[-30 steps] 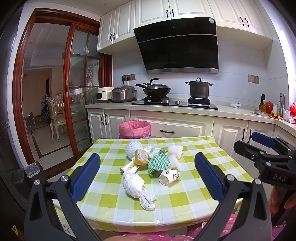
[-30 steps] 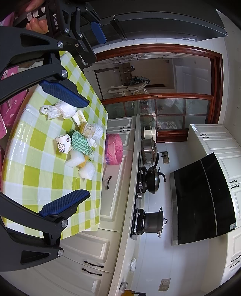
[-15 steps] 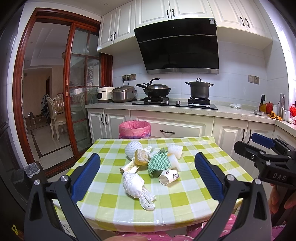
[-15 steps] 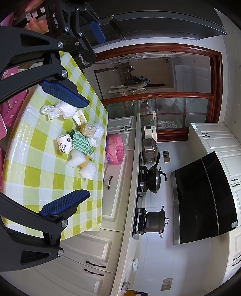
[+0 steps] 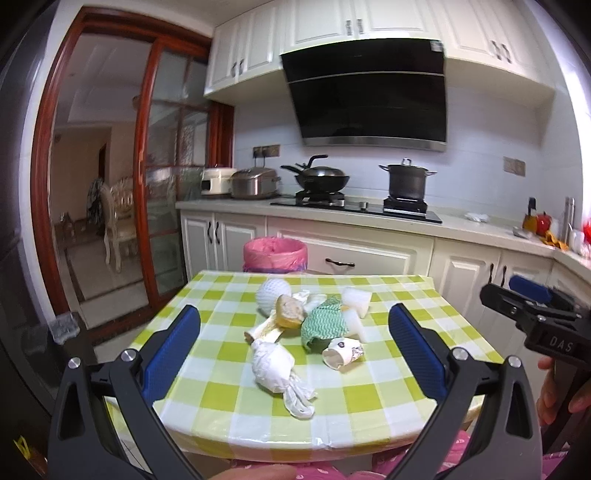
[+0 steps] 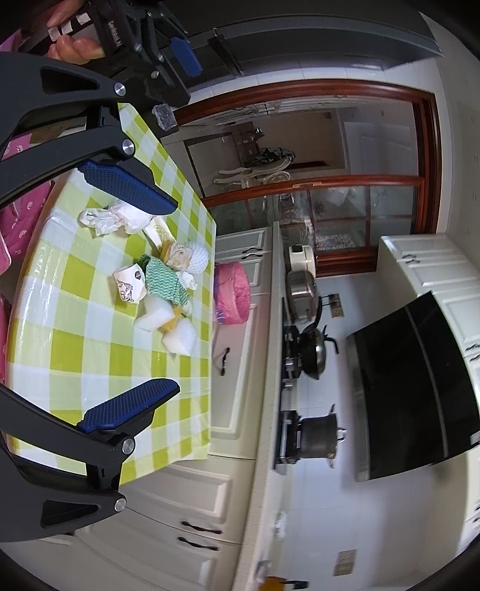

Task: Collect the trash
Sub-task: 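Grasp the white plastic bag with the left tool while the right tool grasps the white paper cup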

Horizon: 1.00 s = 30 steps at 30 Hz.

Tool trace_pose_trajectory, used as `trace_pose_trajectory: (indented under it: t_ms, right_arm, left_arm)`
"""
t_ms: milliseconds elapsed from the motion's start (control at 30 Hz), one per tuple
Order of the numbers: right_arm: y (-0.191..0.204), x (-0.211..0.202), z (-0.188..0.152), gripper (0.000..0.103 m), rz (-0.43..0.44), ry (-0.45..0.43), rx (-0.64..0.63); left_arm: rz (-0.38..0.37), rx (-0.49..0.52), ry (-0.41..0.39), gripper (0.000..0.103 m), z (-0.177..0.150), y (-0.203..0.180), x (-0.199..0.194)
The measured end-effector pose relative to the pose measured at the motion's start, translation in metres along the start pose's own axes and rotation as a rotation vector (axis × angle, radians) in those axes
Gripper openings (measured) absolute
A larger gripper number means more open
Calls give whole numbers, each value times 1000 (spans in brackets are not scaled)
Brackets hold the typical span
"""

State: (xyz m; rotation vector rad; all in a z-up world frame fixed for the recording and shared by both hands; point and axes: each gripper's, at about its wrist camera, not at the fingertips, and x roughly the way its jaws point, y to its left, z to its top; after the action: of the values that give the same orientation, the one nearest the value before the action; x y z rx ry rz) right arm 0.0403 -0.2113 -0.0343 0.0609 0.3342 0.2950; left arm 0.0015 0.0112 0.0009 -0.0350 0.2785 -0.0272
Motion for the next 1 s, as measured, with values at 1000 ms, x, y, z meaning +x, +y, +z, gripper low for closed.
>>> trace_pose_trajectory:
  t_ms: [1000]
  right_arm:
    - [-35, 218, -56, 85, 36, 429, 158]
  left_arm:
    - [110, -169, 510, 98, -93, 58, 236]
